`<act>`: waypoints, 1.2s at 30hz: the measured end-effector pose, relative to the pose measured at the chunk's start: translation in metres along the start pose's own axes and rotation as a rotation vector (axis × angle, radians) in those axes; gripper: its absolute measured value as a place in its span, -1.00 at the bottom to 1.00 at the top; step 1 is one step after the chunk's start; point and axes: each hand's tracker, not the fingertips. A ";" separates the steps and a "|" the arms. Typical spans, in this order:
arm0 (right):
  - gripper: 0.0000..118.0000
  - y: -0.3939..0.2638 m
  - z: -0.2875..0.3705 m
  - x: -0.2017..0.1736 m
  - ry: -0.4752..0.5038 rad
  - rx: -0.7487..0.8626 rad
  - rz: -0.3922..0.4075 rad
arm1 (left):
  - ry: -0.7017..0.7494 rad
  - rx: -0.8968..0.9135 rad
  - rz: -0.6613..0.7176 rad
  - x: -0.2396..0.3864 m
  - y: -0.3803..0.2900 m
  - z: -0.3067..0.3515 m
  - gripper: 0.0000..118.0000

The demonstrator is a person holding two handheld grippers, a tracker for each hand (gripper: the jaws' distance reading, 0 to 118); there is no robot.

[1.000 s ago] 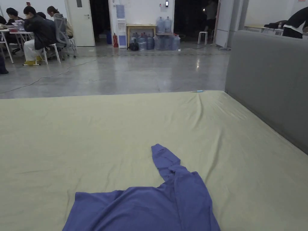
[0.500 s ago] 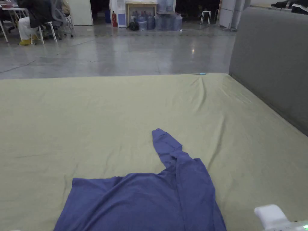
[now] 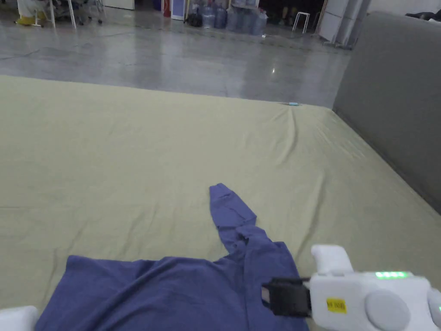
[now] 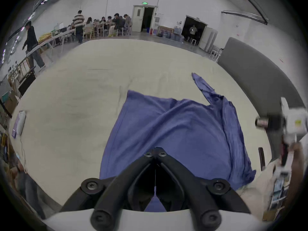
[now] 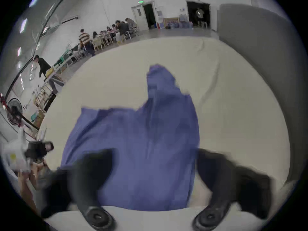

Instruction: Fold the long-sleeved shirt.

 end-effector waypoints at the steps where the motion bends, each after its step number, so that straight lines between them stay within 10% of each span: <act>1: 1.00 0.031 -0.021 0.001 0.007 0.001 0.011 | -0.004 0.008 0.004 0.001 0.002 -0.006 -1.00; 11: 1.00 0.229 -0.270 -0.005 -0.123 -0.216 -0.092 | 0.039 -0.068 0.008 -0.017 -0.017 -0.029 -1.00; 17: 0.22 0.218 -0.323 -0.005 -0.236 -0.308 -0.063 | 0.083 -0.028 -0.045 -0.014 -0.014 -0.028 -1.00; 19: 0.12 0.220 -0.311 -0.006 -0.188 -0.253 -0.005 | 0.074 -0.041 -0.045 -0.014 -0.016 -0.028 -1.00; 21: -0.97 0.228 -0.297 -0.005 -0.179 -0.280 0.008 | 0.063 -0.054 -0.037 -0.012 -0.019 -0.028 -1.00; 36: -0.97 0.164 0.013 -0.008 -0.176 0.053 0.204 | 0.054 -0.021 -0.069 0.006 -0.023 -0.011 -1.00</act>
